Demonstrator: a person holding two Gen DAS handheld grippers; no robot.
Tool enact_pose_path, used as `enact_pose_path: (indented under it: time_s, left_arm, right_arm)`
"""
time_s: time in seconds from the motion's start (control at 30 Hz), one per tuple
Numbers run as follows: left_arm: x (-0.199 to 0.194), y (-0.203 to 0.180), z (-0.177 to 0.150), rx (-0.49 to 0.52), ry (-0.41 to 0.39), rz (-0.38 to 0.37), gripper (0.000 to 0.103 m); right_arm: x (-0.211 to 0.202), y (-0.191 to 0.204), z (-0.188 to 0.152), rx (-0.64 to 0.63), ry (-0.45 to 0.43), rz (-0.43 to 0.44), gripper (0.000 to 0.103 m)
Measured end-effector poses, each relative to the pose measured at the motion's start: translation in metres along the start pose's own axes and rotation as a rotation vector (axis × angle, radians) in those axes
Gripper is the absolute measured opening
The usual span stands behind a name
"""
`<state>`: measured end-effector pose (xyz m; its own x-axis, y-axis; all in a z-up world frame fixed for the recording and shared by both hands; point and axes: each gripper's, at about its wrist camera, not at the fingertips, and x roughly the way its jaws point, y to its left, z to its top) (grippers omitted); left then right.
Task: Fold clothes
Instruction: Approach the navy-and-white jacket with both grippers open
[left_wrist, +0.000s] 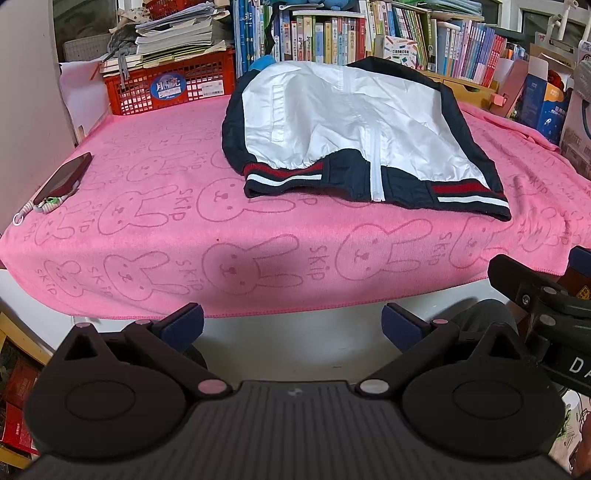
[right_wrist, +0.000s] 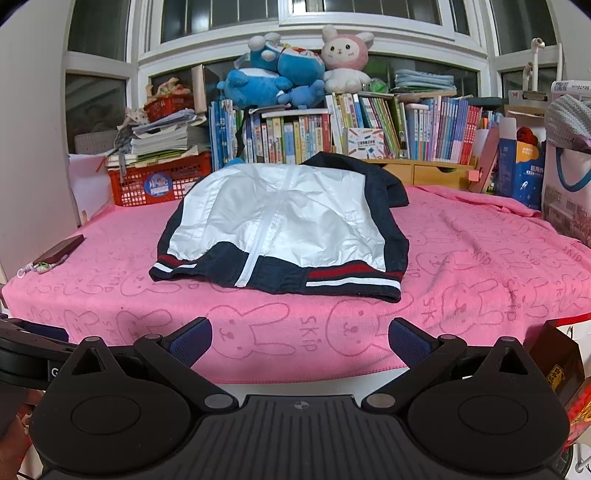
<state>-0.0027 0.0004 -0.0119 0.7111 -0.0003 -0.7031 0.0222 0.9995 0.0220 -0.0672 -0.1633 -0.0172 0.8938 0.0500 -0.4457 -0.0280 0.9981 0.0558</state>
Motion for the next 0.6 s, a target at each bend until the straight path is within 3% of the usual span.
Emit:
enact_pose_path:
  time_s: [0.2,0.23,0.4,0.6]
  left_arm:
    - [0.001,0.000,0.001,0.004,0.002,-0.013,0.103]
    - [-0.001,0.001,0.008,0.017,-0.020,-0.050,0.103]
    - [0.004,0.011,0.036,0.020,-0.144,-0.073,0.103]
    - [0.052,0.020,0.061,0.008,-0.053,-0.066,0.103]
  right_arm:
    - [0.001,0.000,0.002,-0.009,-0.002,-0.001,0.103]
    - [0.000,0.000,0.004,-0.020,-0.016,-0.005,0.103]
    - [0.009,-0.019,0.024,-0.090,-0.173,-0.083,0.103]
    - [0.060,-0.053,0.033,-0.043,-0.033,-0.114,0.103]
